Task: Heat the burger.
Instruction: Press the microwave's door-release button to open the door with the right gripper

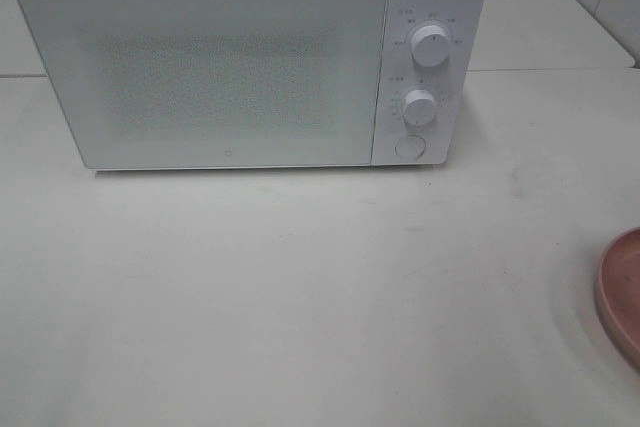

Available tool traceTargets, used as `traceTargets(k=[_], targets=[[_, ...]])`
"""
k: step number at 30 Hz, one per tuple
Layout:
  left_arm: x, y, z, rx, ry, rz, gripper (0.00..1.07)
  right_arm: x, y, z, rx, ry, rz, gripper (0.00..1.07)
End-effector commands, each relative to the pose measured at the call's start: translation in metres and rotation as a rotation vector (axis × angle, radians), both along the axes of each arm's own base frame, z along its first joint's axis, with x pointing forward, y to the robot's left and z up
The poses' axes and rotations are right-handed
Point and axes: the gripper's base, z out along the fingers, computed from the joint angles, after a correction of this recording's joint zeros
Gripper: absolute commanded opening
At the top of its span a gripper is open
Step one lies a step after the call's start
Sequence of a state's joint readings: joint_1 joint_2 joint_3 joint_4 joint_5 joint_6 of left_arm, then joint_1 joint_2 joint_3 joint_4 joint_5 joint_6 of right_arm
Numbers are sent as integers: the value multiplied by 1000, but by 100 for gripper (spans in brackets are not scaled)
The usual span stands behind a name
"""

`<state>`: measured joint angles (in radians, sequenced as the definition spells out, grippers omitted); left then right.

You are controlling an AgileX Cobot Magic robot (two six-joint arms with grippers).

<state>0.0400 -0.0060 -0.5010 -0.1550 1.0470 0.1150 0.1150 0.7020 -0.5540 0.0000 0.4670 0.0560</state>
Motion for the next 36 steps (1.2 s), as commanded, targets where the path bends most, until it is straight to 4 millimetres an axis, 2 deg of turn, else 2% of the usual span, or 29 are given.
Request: traceTargets(k=[1, 8, 10, 26, 31, 36], targets=[[-3, 0, -1, 0, -31, 0, 103, 14, 1, 1, 0, -32, -1, 76], [-3, 0, -1, 0, -31, 0, 103, 35, 3, -7, 0, -36, -1, 76], [-3, 0, -1, 0, -31, 0, 103, 46, 5, -11, 7, -47, -3, 76], [-3, 0, -1, 0, -31, 0, 103, 82, 9, -25, 41, -128, -20, 76], [-3, 0, -1, 0, -31, 0, 103, 87, 12, -28, 44, -159, -5, 76], [-3, 0, -1, 0, -31, 0, 103, 85, 29, -34, 23, -304, 93, 76]])
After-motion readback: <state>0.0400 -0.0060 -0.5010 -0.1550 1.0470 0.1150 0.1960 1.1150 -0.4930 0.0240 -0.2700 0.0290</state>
